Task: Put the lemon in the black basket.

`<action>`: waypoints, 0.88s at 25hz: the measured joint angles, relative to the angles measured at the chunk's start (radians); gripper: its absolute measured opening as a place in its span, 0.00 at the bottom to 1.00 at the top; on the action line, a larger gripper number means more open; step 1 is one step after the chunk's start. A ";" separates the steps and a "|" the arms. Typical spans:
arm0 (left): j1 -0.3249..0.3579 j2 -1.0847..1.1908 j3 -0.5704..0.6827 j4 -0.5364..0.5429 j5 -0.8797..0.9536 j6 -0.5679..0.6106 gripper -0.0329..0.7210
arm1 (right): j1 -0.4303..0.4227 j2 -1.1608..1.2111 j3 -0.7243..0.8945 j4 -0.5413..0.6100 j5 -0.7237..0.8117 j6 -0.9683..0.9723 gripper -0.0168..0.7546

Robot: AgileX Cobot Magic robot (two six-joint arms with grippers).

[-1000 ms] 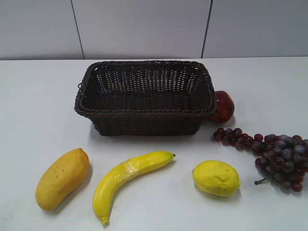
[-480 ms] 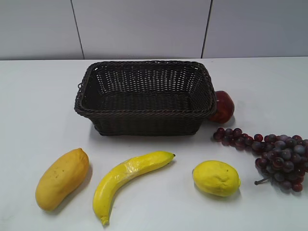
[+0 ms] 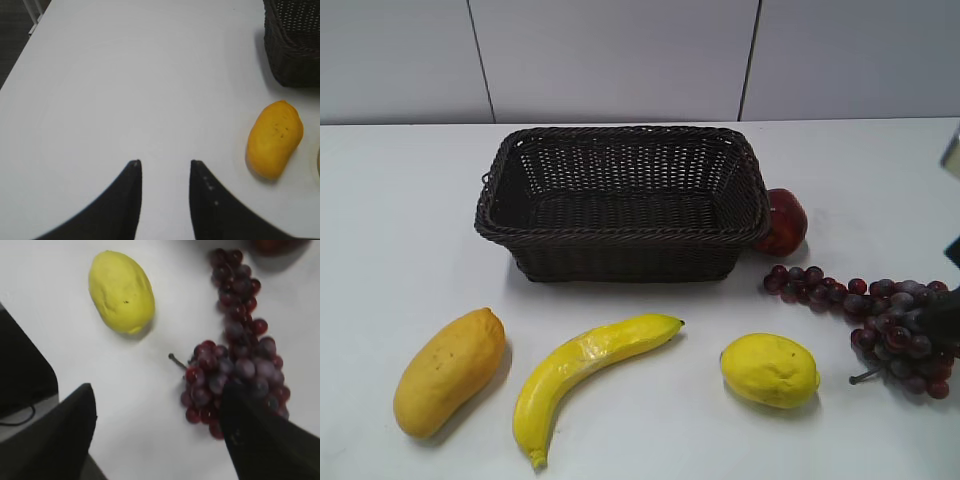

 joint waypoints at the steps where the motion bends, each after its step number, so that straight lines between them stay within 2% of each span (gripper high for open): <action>1: 0.000 0.000 0.000 0.000 0.000 0.000 0.36 | 0.025 0.036 -0.010 0.000 -0.018 -0.050 0.76; 10: 0.000 0.000 0.000 0.001 0.000 0.000 0.36 | 0.216 0.304 -0.022 0.001 -0.237 -0.286 0.76; 17: 0.000 0.000 0.000 0.001 0.000 0.000 0.36 | 0.238 0.513 -0.023 0.008 -0.336 -0.320 0.76; 22: 0.000 0.000 0.000 0.001 0.000 0.000 0.36 | 0.238 0.608 -0.024 0.015 -0.344 -0.350 0.76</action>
